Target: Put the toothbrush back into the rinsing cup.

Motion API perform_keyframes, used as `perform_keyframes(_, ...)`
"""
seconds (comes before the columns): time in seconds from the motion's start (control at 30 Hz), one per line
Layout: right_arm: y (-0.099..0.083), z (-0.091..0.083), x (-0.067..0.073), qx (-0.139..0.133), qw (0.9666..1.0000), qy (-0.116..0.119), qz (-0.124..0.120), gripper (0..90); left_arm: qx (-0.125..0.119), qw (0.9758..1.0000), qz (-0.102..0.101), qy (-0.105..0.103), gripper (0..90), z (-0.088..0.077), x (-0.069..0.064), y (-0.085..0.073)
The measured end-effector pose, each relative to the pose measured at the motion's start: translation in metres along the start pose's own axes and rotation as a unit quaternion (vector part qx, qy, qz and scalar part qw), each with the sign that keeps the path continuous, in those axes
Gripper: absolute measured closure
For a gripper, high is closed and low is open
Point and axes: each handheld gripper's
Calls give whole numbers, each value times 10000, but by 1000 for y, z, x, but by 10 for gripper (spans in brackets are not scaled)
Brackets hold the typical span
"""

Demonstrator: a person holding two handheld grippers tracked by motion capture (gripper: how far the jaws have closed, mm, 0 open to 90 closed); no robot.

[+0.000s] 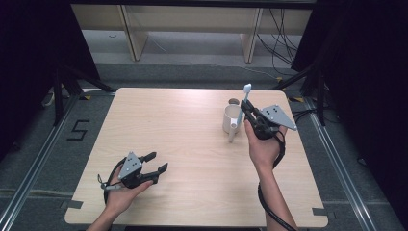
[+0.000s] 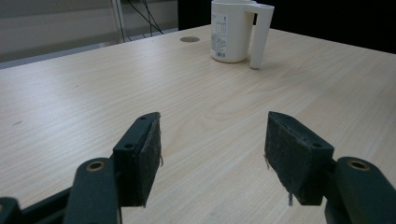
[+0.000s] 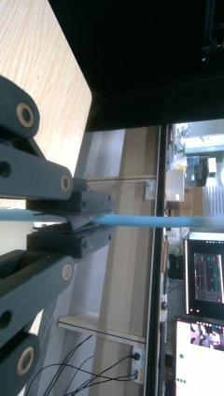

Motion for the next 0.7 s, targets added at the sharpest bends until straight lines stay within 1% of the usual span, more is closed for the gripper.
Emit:
perform_keyframes(0.03,0,0,1,27,10000,-11,50,842,0,10000,2,2,359,0,0,0)
perform_keyframes(0.07,0,1,1,25,10000,27,37,842,5,10000,4,5,359,0,0,0)
perform_keyframes(0.1,0,1,1,38,10000,46,77,842,2,10000,1,3,359,0,0,0)
perform_keyframes(0.13,0,2,0,19,10000,32,17,842,2,10000,4,6,359,0,1,0)
perform_keyframes(0.17,0,3,0,14,10000,28,23,842,65,10000,5,32,359,-1,0,1)
perform_keyframes(0.2,0,2,1,75,10000,-11,40,842,68,10000,6,35,359,-1,0,1)
perform_keyframes(0.27,0,5,1,43,10000,16,34,842,68,10000,8,35,359,-1,0,1)
perform_keyframes(0.3,0,5,0,38,10000,58,5,842,-12,10000,-2,1,359,0,1,0)
perform_keyframes(0.33,0,6,1,62,10000,37,57,841,-8,10000,1,-1,359,0,1,0)
perform_keyframes(0.37,0,6,1,44,10000,6,-1,842,1,10000,3,3,359,0,1,0)
perform_keyframes(0.4,0,7,2,55,10000,24,58,842,-1,10000,0,1,359,0,0,0)
perform_keyframes(0.43,0,8,1,49,10000,21,9,842,-3,10000,0,0,359,0,0,0)
perform_keyframes(0.47,-1,8,1,95,10000,12,12,841,1,10000,0,0,359,0,0,0)
perform_keyframes(0.53,-2,10,2,112,9999,17,84,842,-2,10000,-3,-1,359,0,0,0)
perform_keyframes(0.57,-3,11,2,69,10000,11,52,841,-3,10000,-3,-3,359,0,0,0)
perform_keyframes(0.6,-4,12,2,124,9999,19,102,842,-5,10000,-1,-3,359,0,0,0)
perform_keyframes(0.63,-4,12,1,92,10000,0,33,842,-3,10000,-1,-3,359,0,0,0)
perform_keyframes(0.67,-5,13,1,111,9999,6,73,841,64,10000,9,22,359,-1,0,1)
perform_keyframes(0.7,-5,14,1,123,9999,-5,121,841,1,10000,-5,-1,359,0,0,0)
Point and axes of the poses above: each handheld gripper's, and its own axes: z roughly forward along the jaws, y roughly out of its top, x roughly to its left, and after that the axes turned 6 degrees about z, right-handed
